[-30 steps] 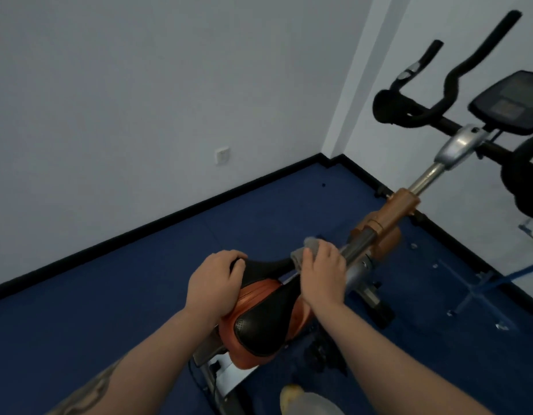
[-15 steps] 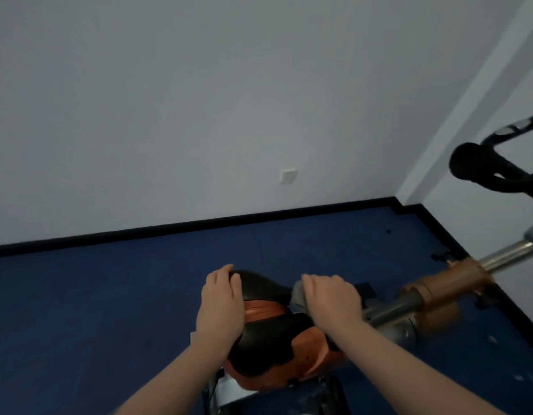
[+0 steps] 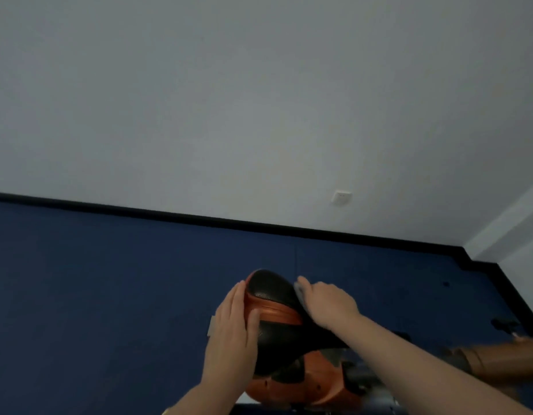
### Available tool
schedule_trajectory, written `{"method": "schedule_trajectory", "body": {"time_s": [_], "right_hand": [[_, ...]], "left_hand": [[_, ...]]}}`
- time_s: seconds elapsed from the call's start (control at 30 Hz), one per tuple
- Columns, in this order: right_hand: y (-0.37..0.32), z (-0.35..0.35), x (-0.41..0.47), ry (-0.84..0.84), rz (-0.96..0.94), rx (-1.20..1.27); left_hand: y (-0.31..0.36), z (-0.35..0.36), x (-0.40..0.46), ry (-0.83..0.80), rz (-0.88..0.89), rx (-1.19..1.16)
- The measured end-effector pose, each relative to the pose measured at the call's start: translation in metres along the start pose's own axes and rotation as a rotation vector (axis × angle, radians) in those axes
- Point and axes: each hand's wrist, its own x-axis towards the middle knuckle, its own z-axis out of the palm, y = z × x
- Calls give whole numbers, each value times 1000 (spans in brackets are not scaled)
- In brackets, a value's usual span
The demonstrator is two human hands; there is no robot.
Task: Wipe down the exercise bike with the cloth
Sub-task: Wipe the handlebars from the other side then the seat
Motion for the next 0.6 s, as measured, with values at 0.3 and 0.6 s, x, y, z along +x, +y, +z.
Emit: {"method": "schedule_trajectory", "body": {"time_s": [0.3, 0.6], "right_hand": [[-14, 4, -9, 135, -282, 450], [-60, -4, 23, 260, -400, 286]], "left_hand": [[-10, -4, -16, -64, -69, -12], [-18, 1, -21, -74, -102, -73]]}}
